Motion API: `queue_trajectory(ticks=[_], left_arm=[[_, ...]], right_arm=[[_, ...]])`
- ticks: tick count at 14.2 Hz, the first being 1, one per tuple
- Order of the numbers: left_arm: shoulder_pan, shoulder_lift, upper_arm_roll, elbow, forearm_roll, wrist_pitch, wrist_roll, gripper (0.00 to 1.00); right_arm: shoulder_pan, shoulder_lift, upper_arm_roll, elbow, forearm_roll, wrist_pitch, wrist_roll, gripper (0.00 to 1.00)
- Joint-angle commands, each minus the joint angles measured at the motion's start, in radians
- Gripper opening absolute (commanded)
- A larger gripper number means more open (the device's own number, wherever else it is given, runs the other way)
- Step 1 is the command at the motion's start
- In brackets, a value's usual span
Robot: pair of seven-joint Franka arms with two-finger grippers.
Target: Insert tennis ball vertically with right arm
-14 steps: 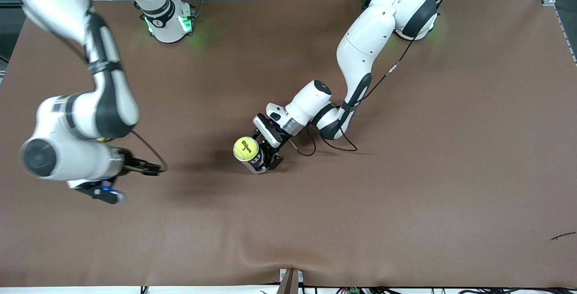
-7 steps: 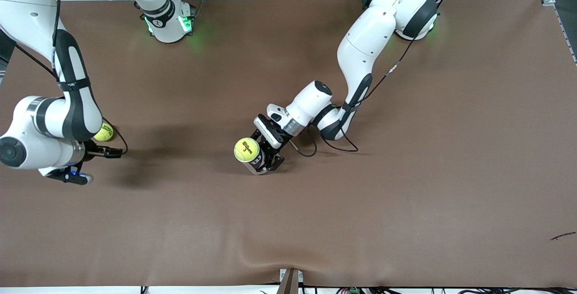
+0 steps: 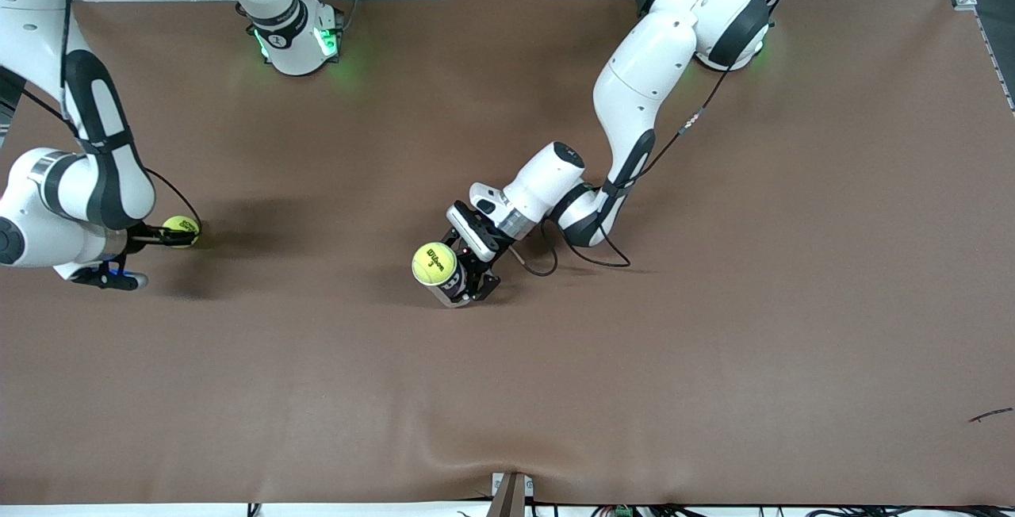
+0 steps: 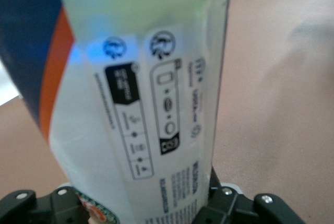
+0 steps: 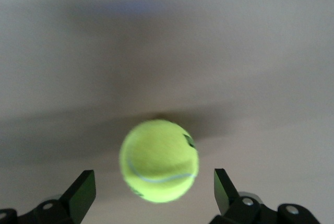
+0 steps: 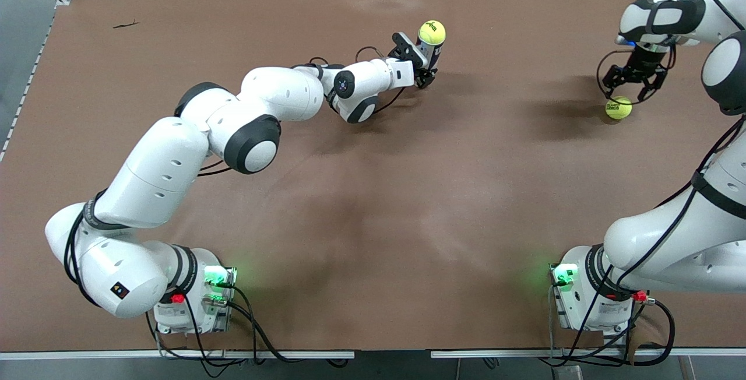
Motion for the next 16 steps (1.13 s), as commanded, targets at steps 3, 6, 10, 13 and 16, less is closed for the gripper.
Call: queue_trajectory(ticks=[3,6,10,13,16], left_arm=[[0.000,0.003,-0.002,0.012,-0.009,0.010,-0.006,0.75],[0.000,0.003,-0.002,0.012,-0.008,0.010,-0.006,0.75],[0.000,0.005,-0.002,0.012,-0.009,0.010,-0.006,0.76],[0.000,0.005,-0.002,0.012,-0.009,0.010,-0.006,0.76],[0.000,0.005,-0.002,0.013,-0.011,0.010,-0.006,0.76]], right_arm=[[-0.025,-0.029,0.024,-0.066,-0.022,0.016,-0.009,1.00],[-0.025,-0.017,0.024,-0.065,-0.021,0.032,-0.006,1.00],[-0.026,0.005,0.024,-0.062,-0.016,0.066,0.000,1.00],[-0.023,0.005,0.026,-0.057,-0.011,0.065,0.006,0.60],[-0.020,0.005,0.026,-0.049,-0.010,0.065,0.006,0.20]])
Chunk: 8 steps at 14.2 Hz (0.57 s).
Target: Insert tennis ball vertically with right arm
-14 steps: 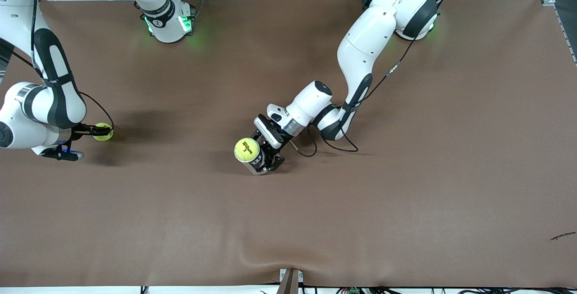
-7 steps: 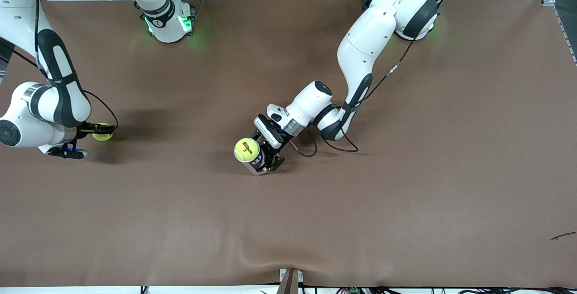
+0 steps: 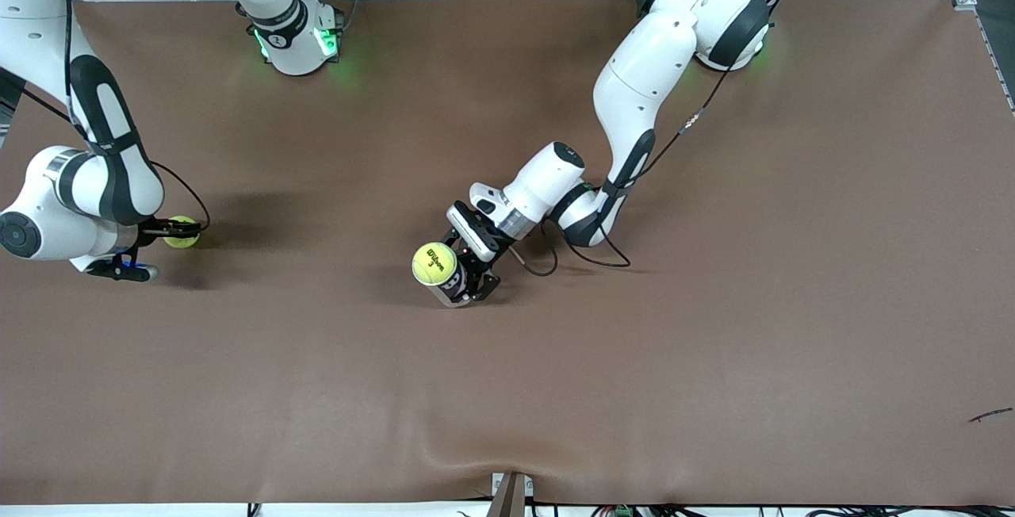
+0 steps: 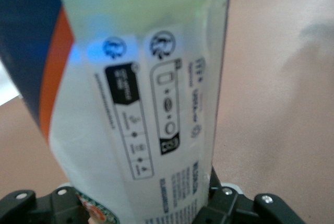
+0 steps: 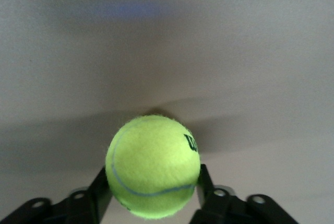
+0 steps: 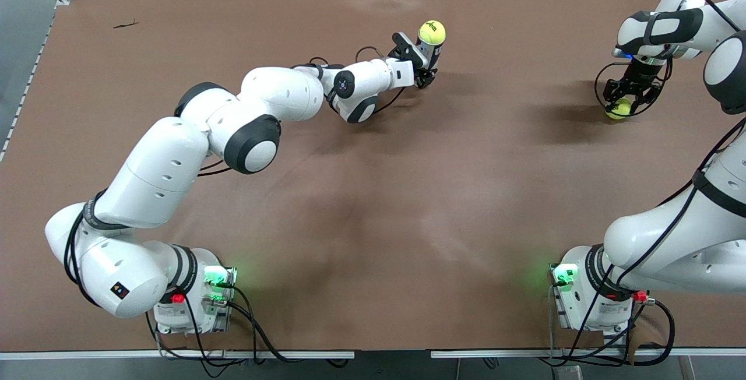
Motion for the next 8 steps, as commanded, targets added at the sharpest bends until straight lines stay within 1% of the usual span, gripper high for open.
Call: queue_trajectory(ticks=[1,3,4,5,6,8], left_arm=[[0.000,0.005,-0.002,0.012,-0.011,0.010,-0.006,0.76],[0.000,0.005,-0.002,0.012,-0.011,0.010,-0.006,0.76],[0.000,0.003,-0.002,0.012,-0.011,0.010,-0.006,0.76],[0.000,0.003,-0.002,0.012,-0.011,0.010,-0.006,0.76],[0.000,0.003,-0.002,0.012,-0.012,0.010,-0.006,0.76],[0.000,0.002,-0.002,0.013,-0.012,0.010,-0.006,0.76]], right_arm=[[-0.005,-0.007,0.014,0.008,-0.009,0.003,0.010,0.19],[-0.001,-0.015,0.022,0.046,-0.009,-0.011,0.012,0.18],[0.015,-0.018,0.034,0.095,-0.008,-0.043,0.018,0.18],[0.041,-0.018,0.037,0.165,0.007,-0.110,0.018,0.18],[0.076,-0.018,0.036,0.237,0.047,-0.179,0.029,0.18],[0.146,-0.016,0.035,0.359,0.134,-0.299,0.119,0.18]])
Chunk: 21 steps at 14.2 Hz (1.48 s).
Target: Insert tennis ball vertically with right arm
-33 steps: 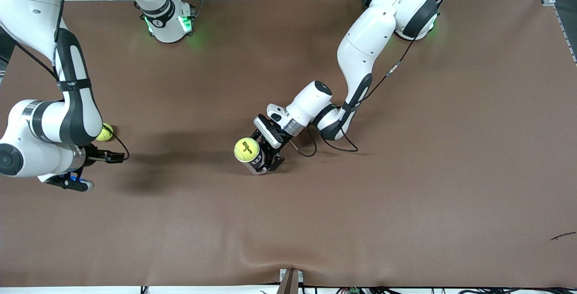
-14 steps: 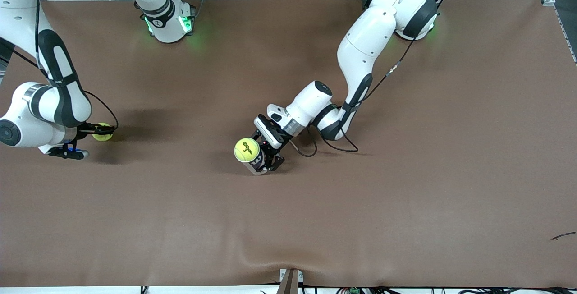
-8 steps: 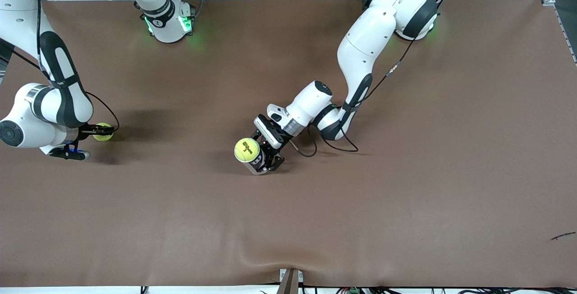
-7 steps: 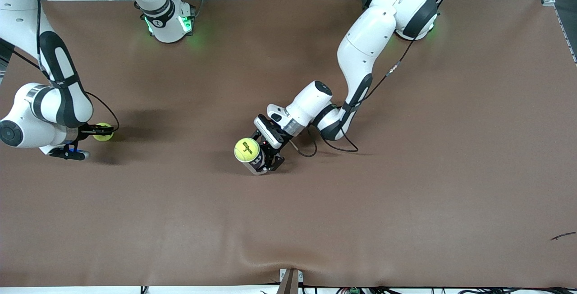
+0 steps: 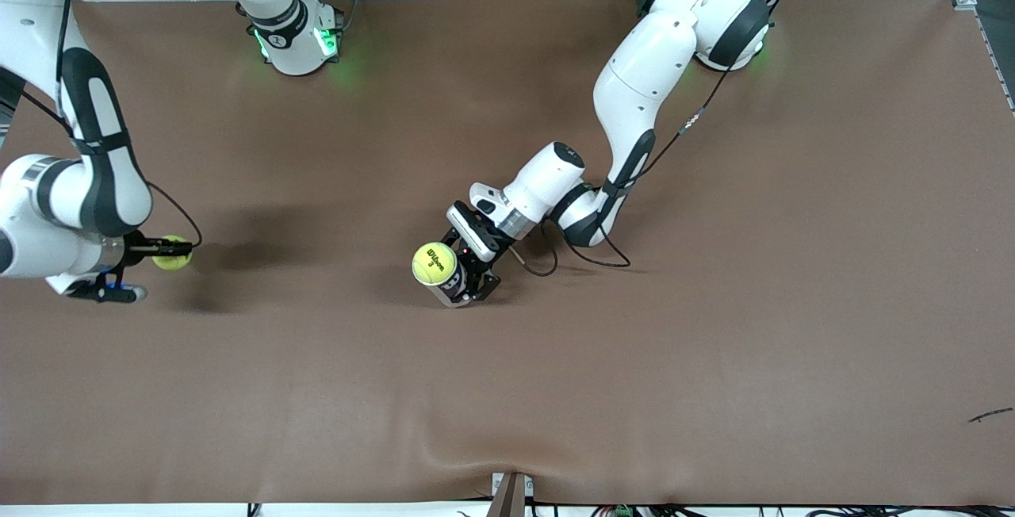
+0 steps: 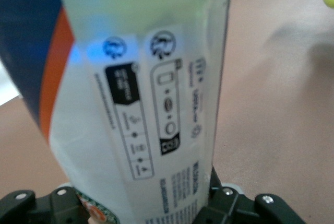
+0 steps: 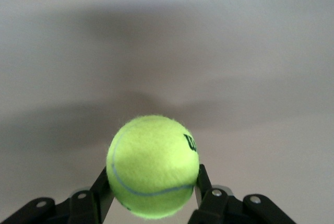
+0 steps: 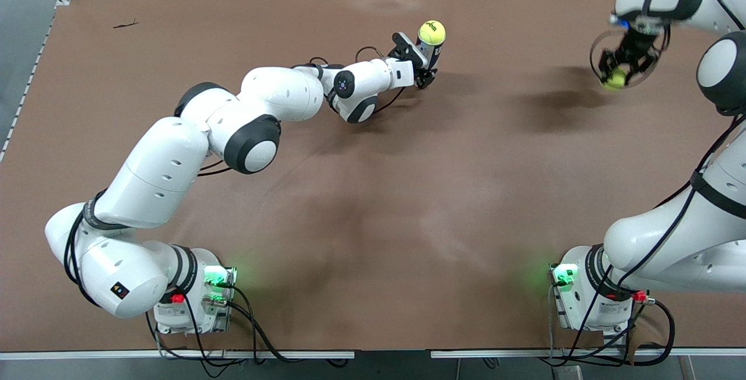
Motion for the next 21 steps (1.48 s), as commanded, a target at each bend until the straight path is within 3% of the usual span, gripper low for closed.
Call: queue_trajectory(ticks=[1,6,9,11,15,21], left_arm=[[0.000,0.000,-0.002,0.013,-0.011,0.010,-0.006,0.76],[0.000,-0.001,-0.002,0.013,-0.011,0.010,-0.006,0.76],[0.000,-0.001,-0.002,0.013,-0.011,0.010,-0.006,0.76],[0.000,-0.001,-0.002,0.013,-0.011,0.010,-0.006,0.76],[0.001,-0.001,-0.002,0.015,-0.012,0.010,-0.006,0.76],[0.000,0.000,-0.002,0.015,-0.012,0.010,-0.006,0.76]], right_arm=[[0.115,-0.005,-0.003,0.157,0.101,-0.140,0.145,0.18],[0.342,0.000,-0.001,0.338,0.237,-0.278,0.566,0.18],[0.472,0.003,-0.003,0.379,0.333,-0.260,0.833,0.19],[0.538,0.012,-0.001,0.412,0.343,-0.194,0.968,0.19],[0.614,0.023,-0.003,0.427,0.407,-0.091,1.105,0.19],[0.675,0.058,-0.004,0.424,0.401,0.015,1.128,0.20]])
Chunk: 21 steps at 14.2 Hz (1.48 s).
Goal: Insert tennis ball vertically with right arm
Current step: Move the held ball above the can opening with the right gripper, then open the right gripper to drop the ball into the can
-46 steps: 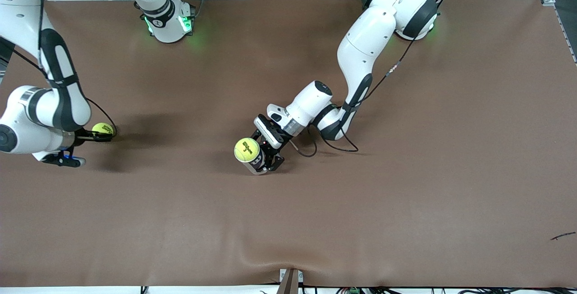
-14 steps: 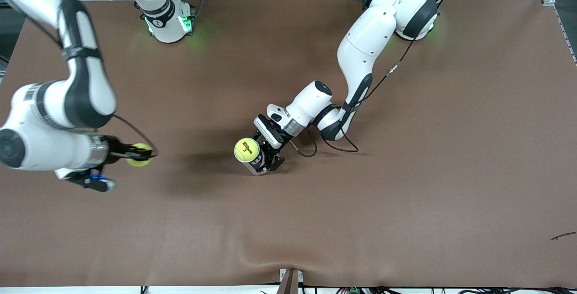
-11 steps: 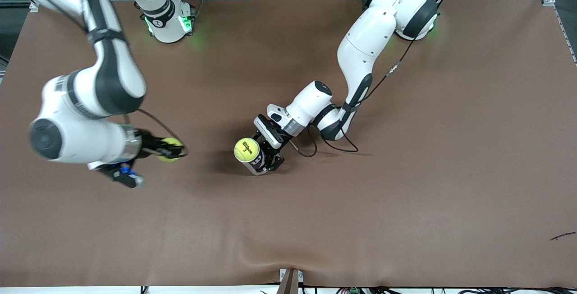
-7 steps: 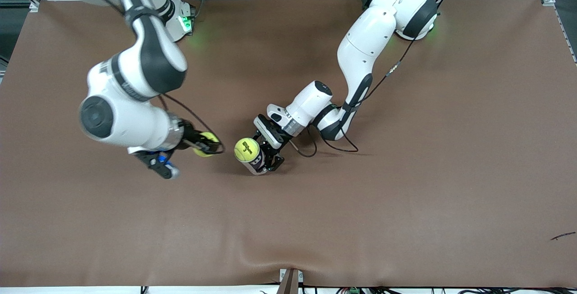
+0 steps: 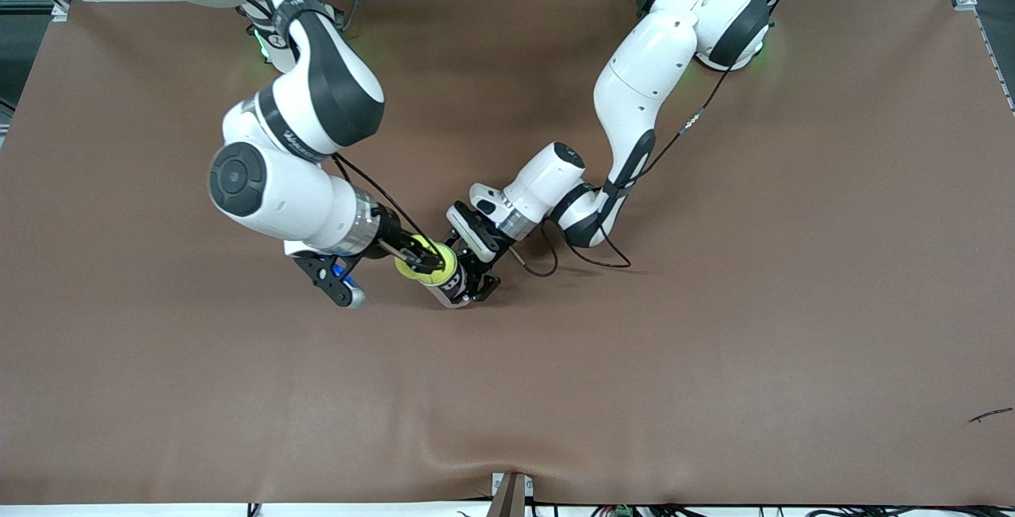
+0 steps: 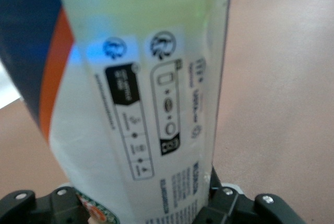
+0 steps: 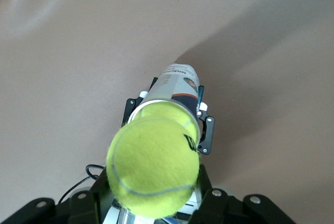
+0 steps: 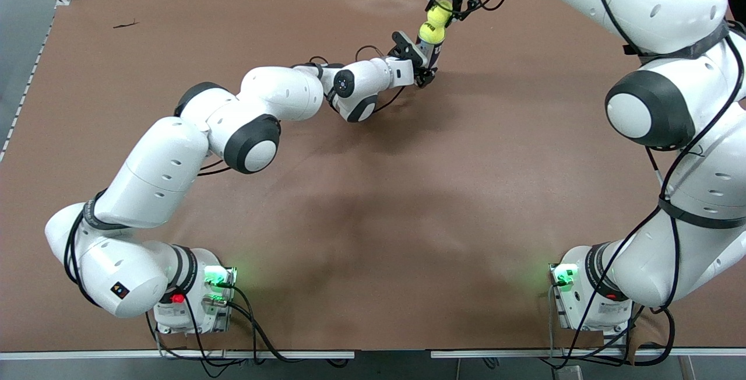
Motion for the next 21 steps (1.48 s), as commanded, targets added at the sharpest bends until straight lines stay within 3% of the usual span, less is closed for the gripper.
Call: queue_trajectory(ticks=[1,4,5,6,7,8,15,19,20,21], left_arm=[[-0.002,0.000,-0.002,0.010,-0.012,0.010,-0.006,0.76],[-0.002,0.000,-0.002,0.010,-0.012,0.010,-0.006,0.76],[-0.002,0.000,-0.002,0.010,-0.012,0.010,-0.006,0.76],[-0.002,0.000,-0.002,0.010,-0.012,0.010,-0.006,0.76],[-0.002,0.000,-0.002,0.010,-0.012,0.010,-0.006,0.76],[-0.002,0.000,-0.002,0.010,-0.012,0.010,-0.006,0.76],[0.000,0.000,-0.002,0.010,-0.014,0.010,-0.006,0.77],[0.000,0.000,-0.002,0.008,-0.014,0.010,-0.006,0.82],[0.000,0.002,-0.002,0.008,-0.014,0.010,-0.006,0.96],[0.000,0.000,-0.002,0.007,-0.014,0.010,-0.006,1.00]], right_arm=[[0.027,0.032,-0.016,0.029,0.009,0.019,0.014,0.20],[0.027,0.042,-0.017,0.028,0.002,0.021,0.010,0.22],[0.027,0.045,-0.017,0.026,-0.021,0.021,0.009,0.26],[0.027,0.049,-0.017,0.026,-0.061,0.021,0.010,0.35],[0.028,0.049,-0.016,0.026,-0.096,0.021,0.010,0.60],[0.028,0.049,-0.016,0.026,-0.109,0.021,0.012,1.00],[0.036,0.049,-0.016,0.026,-0.098,0.019,0.017,1.00],[0.019,0.039,-0.020,0.026,-0.141,0.013,-0.055,1.00],[0.006,0.036,-0.023,0.020,-0.176,0.008,-0.103,1.00],[-0.011,0.030,-0.023,0.013,-0.202,-0.005,-0.152,1.00]])
